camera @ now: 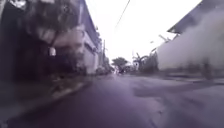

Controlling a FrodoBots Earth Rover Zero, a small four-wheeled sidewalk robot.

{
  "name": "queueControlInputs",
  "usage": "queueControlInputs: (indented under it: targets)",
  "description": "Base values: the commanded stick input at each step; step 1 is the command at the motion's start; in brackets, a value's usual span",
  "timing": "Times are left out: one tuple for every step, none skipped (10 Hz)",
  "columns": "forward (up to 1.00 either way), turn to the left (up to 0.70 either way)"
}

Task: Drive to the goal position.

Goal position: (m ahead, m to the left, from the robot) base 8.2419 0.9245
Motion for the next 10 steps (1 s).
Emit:
queueControlInputs:
  targets:
    - [0.70, 0.00]
    - [0.70, 0.00]
    - [0.70, 0.00]
    - [0.70, 0.00]
    - [0.70, 0.00]
    - [0.70, 0.00]
    - [0.70, 0.00]
    - [0.70, -0.16]
    - [0.70, -0.35]
    - [0.70, -0.35]
